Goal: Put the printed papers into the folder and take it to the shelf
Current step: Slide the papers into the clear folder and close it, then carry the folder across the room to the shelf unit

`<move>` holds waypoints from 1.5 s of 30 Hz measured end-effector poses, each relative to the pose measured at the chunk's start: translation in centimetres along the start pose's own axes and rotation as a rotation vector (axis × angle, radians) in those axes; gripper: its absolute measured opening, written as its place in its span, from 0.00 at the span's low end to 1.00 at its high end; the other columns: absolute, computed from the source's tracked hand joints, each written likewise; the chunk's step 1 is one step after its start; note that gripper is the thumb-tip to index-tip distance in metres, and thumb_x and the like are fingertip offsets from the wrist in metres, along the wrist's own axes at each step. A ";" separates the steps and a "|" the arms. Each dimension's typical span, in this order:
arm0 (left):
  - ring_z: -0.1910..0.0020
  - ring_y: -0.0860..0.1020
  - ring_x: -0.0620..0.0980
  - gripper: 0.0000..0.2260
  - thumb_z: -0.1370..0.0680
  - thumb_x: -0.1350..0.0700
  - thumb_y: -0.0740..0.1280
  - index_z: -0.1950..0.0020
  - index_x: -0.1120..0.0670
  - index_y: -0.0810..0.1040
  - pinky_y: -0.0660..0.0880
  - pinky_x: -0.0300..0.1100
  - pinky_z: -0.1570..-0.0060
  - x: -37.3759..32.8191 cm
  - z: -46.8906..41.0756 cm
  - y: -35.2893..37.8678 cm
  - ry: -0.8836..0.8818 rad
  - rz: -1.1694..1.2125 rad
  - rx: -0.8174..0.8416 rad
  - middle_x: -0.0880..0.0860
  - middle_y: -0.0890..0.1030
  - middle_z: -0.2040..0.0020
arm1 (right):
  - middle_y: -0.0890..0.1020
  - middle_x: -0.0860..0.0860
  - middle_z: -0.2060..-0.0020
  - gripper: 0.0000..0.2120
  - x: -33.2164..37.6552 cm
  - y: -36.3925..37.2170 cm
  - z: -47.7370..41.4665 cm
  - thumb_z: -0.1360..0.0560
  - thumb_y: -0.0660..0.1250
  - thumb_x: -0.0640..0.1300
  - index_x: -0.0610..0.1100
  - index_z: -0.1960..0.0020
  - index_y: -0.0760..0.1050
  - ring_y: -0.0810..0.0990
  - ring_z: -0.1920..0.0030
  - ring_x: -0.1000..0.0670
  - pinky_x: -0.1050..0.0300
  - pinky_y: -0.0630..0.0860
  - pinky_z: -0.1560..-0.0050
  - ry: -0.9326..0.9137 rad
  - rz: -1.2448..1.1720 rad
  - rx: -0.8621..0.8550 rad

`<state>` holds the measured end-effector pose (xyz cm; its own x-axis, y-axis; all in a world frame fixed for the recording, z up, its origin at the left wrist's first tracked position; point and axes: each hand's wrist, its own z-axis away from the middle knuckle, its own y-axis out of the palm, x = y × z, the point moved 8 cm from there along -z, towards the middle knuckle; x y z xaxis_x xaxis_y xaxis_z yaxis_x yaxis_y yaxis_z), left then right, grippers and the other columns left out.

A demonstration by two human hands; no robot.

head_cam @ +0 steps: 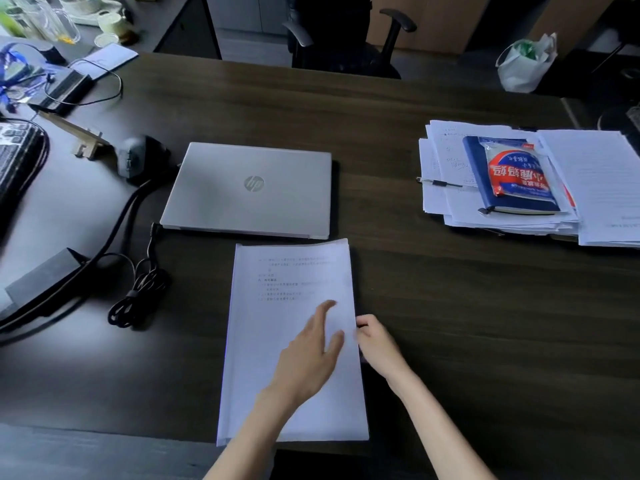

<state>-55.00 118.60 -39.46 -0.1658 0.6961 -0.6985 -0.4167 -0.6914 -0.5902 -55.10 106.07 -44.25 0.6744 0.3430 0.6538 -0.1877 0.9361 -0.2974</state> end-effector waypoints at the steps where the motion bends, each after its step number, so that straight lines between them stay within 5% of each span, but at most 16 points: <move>1: 0.38 0.74 0.54 0.20 0.21 0.48 0.55 0.30 0.45 0.57 0.69 0.46 0.44 1.0 0.1 -1.3 -0.024 0.090 -0.061 0.51 0.70 0.30 | 0.81 0.48 0.46 0.11 0.0 -0.8 0.0 0.22 0.55 0.44 0.47 0.44 0.74 0.79 0.51 0.52 0.50 0.78 0.46 -0.006 0.018 -0.051; 4: 0.31 0.66 0.59 0.20 0.23 0.58 0.61 0.31 0.59 0.64 0.62 0.49 0.34 5.5 0.6 -6.4 -0.188 0.051 -0.399 0.61 0.68 0.30 | 0.76 0.47 0.39 0.15 0.0 -2.1 0.3 0.22 0.54 0.44 0.47 0.40 0.75 0.75 0.50 0.55 0.57 0.74 0.47 -0.023 0.086 -0.168; 6: 0.30 0.59 0.65 0.23 0.25 0.62 0.60 0.30 0.63 0.62 0.58 0.53 0.33 8.9 1.3 -8.2 -0.413 0.086 -0.480 0.66 0.62 0.29 | 0.75 0.46 0.37 0.16 0.1 -1.9 0.5 0.22 0.54 0.44 0.44 0.38 0.74 0.74 0.52 0.56 0.59 0.72 0.51 -0.021 0.085 -0.175; 10: 0.33 0.60 0.65 0.24 0.25 0.63 0.57 0.29 0.62 0.60 0.59 0.54 0.35 12.0 2.0 -8.0 -0.594 0.240 -0.453 0.67 0.62 0.30 | 0.78 0.38 0.43 0.15 -0.3 -0.5 0.7 0.24 0.59 0.41 0.36 0.41 0.71 0.77 0.45 0.40 0.40 0.73 0.39 0.041 -0.037 -0.139; 13: 0.40 0.68 0.66 0.17 0.27 0.63 0.57 0.39 0.64 0.71 0.67 0.55 0.41 13.1 1.7 -8.0 -0.615 0.319 -0.467 0.69 0.73 0.42 | 0.78 0.48 0.46 0.18 -0.7 0.2 0.3 0.25 0.62 0.39 0.43 0.35 0.70 0.77 0.54 0.55 0.58 0.76 0.57 0.060 -0.074 -0.139; 16: 0.57 0.75 0.61 0.11 0.31 0.63 0.59 0.52 0.64 0.77 0.73 0.51 0.57 13.5 1.0 -8.2 -0.553 0.499 -0.442 0.65 0.78 0.57 | 0.75 0.49 0.46 0.18 -1.1 -0.1 0.1 0.27 0.64 0.38 0.45 0.38 0.70 0.72 0.59 0.58 0.65 0.67 0.67 0.065 -0.083 -0.213; 22: 0.65 0.68 0.53 0.07 0.26 0.60 0.60 0.64 0.56 0.67 0.65 0.45 0.65 12.6 0.6 -7.8 -0.405 0.562 -0.407 0.55 0.71 0.65 | 0.78 0.48 0.47 0.11 -0.8 -1.0 1.6 0.28 0.65 0.35 0.49 0.49 0.74 0.76 0.49 0.52 0.62 0.72 0.55 -0.085 -0.249 -0.318; 28: 0.64 0.66 0.52 0.10 0.24 0.58 0.62 0.57 0.66 0.68 0.64 0.47 0.64 8.6 0.4 -8.7 -0.236 0.589 -0.436 0.57 0.69 0.63 | 0.82 0.51 0.58 0.13 -0.1 -3.0 3.6 0.27 0.65 0.38 0.50 0.46 0.68 0.82 0.57 0.51 0.51 0.78 0.56 -0.125 -0.491 -0.321; 37: 0.69 0.70 0.47 0.07 0.25 0.55 0.64 0.61 0.57 0.71 0.69 0.38 0.72 -7.8 -3.0 -7.7 0.116 0.632 -0.191 0.53 0.72 0.67 | 0.85 0.57 0.61 0.10 1.3 -15.2 12.6 0.26 0.63 0.39 0.51 0.52 0.79 0.83 0.59 0.58 0.61 0.79 0.60 -0.351 -0.700 -0.691; 41: 0.64 0.74 0.50 0.09 0.30 0.50 0.66 0.61 0.53 0.69 0.73 0.47 0.64 -17.3 -2.3 -4.1 0.253 0.667 0.035 0.54 0.75 0.63 | 0.86 0.58 0.63 0.10 -0.4 -22.2 18.9 0.27 0.64 0.38 0.50 0.55 0.80 0.82 0.62 0.58 0.64 0.78 0.64 -0.406 -0.773 -0.898; 45: 0.68 0.80 0.47 0.05 0.30 0.55 0.68 0.59 0.50 0.71 0.77 0.42 0.70 -25.8 -0.5 0.6 0.365 0.697 0.206 0.50 0.81 0.65 | 0.86 0.56 0.62 0.09 -3.8 -28.3 25.2 0.27 0.64 0.36 0.48 0.54 0.80 0.83 0.60 0.58 0.66 0.78 0.62 -0.441 -0.848 -1.075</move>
<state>-50.48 100.16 -21.99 -0.1604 -0.0124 -0.9870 -0.4871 -0.8687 0.0900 -70.35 80.26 -20.84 -0.0018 -0.0959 0.9954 0.9051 0.4232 0.0424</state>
